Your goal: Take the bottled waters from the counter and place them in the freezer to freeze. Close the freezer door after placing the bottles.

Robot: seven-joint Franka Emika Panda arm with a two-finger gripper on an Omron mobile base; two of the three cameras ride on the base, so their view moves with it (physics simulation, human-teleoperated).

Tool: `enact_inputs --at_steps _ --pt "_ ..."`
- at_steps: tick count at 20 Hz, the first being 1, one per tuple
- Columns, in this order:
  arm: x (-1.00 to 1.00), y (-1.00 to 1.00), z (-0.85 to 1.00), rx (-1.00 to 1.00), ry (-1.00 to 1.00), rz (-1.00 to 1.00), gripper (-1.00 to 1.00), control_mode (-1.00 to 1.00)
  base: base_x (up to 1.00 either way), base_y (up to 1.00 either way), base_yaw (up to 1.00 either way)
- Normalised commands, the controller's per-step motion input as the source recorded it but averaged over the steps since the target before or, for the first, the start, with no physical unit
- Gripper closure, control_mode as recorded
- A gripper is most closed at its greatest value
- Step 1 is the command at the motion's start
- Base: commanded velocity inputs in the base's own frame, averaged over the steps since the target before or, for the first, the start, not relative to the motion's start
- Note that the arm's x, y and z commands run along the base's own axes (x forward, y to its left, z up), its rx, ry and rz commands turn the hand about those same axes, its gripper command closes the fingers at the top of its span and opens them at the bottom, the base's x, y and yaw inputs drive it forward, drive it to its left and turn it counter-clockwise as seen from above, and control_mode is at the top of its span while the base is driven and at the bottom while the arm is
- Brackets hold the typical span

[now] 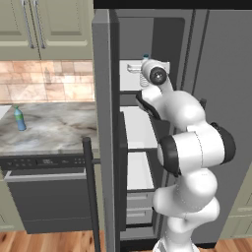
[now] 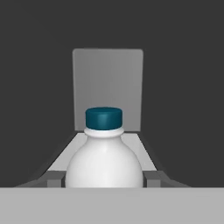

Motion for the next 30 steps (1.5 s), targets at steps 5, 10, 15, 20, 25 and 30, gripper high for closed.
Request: enact_inputs --at_steps 5,10,15,20,25,30 --pt "0.23 0.00 -0.05 0.00 0.00 0.00 1.00 -1.00 0.00 0.00 0.00" --pt "0.26 0.00 -0.13 0.00 0.00 0.00 1.00 -1.00 0.00 0.00 0.00" --pt "0.33 0.00 -0.19 0.00 0.00 0.00 1.00 -1.00 0.00 0.00 0.00" --pt "0.29 0.00 -0.14 0.00 0.00 0.00 1.00 -1.00 0.00 0.00 0.00" --pt "0.27 0.00 -0.14 0.00 0.00 0.00 1.00 -1.00 0.00 0.00 0.00" --pt "0.14 0.00 -0.23 0.00 0.00 0.00 1.00 -1.00 0.00 0.00 0.00"
